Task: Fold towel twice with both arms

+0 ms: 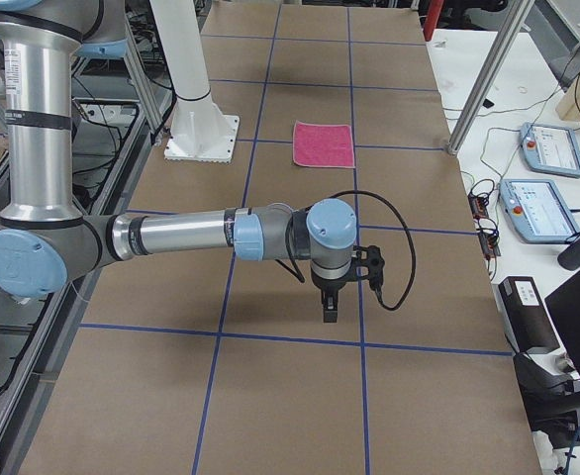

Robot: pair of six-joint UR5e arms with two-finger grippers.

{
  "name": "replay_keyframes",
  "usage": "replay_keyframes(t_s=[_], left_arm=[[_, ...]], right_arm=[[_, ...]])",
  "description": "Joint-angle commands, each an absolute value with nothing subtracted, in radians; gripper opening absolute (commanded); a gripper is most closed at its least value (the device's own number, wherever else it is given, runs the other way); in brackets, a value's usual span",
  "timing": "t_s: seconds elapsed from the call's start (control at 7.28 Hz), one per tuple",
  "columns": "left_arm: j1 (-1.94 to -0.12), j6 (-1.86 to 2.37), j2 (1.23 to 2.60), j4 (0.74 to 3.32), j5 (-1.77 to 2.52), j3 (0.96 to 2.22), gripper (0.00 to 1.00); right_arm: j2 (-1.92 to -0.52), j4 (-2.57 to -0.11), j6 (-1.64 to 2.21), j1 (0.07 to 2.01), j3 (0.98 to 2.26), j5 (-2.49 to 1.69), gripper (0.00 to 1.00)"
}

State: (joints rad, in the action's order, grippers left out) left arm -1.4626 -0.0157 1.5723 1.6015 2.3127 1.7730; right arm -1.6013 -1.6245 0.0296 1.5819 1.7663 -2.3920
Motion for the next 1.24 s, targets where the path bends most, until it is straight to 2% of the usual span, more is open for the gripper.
replay_keyframes(t_s=[0.0, 0.27, 0.41, 0.69, 0.96, 1.1], left_arm=[[-1.370, 0.248, 1.705, 1.615, 2.355, 1.776, 1.00], [-1.284, 0.445, 1.837, 1.615, 2.353, 1.766, 1.00], [-1.235, 0.627, 1.860, 1.618, 2.356, 1.776, 1.00], [-1.030, 1.004, 1.911, 1.786, 2.335, 1.775, 1.00], [-0.811, 1.366, 1.913, 2.019, 2.136, 1.778, 1.00], [-0.722, 1.490, 1.934, 2.055, 2.044, 1.776, 1.00]], right_arm=[[-1.478, -1.628, 0.242, 1.481, 1.763, -2.379, 1.00], [-1.322, -1.628, 0.327, 1.375, 1.761, -2.356, 1.00], [-1.328, -1.620, 0.346, 1.333, 1.764, -2.377, 1.00], [-1.318, -1.608, 0.454, 1.257, 1.769, -2.388, 1.00], [-1.330, -1.396, 0.768, 1.188, 1.773, -2.390, 1.00], [-1.328, -1.240, 0.978, 1.110, 1.766, -2.381, 1.00]])
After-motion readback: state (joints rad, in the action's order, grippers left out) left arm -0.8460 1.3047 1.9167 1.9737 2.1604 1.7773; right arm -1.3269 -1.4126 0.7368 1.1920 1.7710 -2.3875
